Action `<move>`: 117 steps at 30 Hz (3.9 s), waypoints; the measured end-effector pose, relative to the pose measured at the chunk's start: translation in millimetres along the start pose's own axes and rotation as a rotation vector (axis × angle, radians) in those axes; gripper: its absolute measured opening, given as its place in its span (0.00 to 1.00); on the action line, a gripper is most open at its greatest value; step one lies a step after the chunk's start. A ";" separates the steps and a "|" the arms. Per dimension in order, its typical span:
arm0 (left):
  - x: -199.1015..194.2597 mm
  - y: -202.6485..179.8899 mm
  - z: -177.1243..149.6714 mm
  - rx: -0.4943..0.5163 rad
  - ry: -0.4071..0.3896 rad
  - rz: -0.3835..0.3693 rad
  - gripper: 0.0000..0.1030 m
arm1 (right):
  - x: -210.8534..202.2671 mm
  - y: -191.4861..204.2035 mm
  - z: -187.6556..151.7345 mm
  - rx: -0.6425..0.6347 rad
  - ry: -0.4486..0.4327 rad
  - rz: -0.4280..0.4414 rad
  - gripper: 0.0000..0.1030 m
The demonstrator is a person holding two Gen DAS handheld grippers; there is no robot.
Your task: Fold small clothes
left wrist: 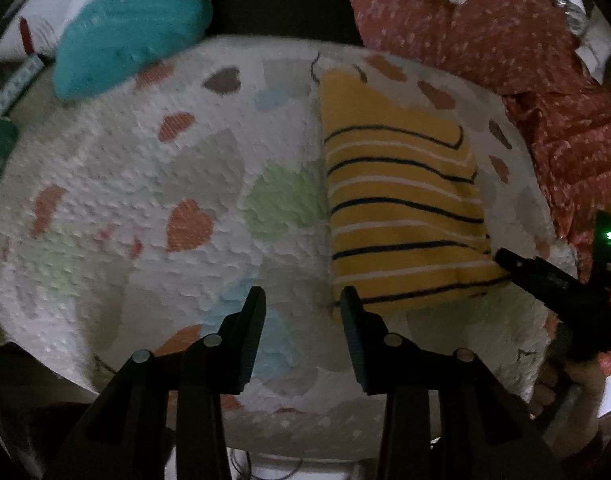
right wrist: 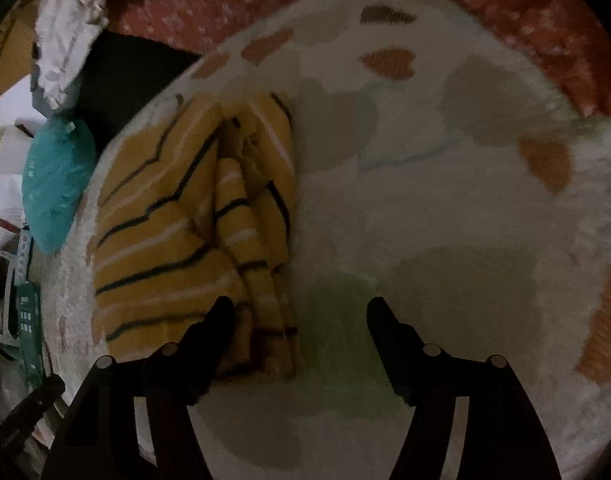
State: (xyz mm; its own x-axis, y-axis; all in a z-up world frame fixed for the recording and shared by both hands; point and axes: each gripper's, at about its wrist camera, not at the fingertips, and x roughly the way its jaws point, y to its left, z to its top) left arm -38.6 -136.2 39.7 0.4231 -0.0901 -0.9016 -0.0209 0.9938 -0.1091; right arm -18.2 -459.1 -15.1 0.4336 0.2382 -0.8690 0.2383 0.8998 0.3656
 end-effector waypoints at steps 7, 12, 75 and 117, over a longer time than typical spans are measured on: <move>-52.2 6.2 -21.3 0.003 -0.121 0.034 0.36 | -46.3 22.2 -38.9 -0.026 -0.056 0.007 0.70; -86.7 18.5 -35.0 0.006 -0.179 0.033 0.37 | -68.1 47.6 -71.0 -0.055 -0.062 -0.006 0.70; 135.0 -0.2 131.2 -0.171 0.203 -0.455 0.34 | 88.0 42.0 106.3 0.097 0.029 0.440 0.30; 100.1 17.9 82.6 -0.051 0.097 -0.056 0.39 | 81.9 75.2 92.7 -0.008 -0.065 0.177 0.02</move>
State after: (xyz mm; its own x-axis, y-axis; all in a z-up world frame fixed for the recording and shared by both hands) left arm 78.3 -122.1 -17.9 0.3355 -0.1534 -0.9295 -0.0473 0.9827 -0.1793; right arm 115.8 -405.8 -27.9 0.5235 0.3695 -0.7677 0.1464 0.8487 0.5083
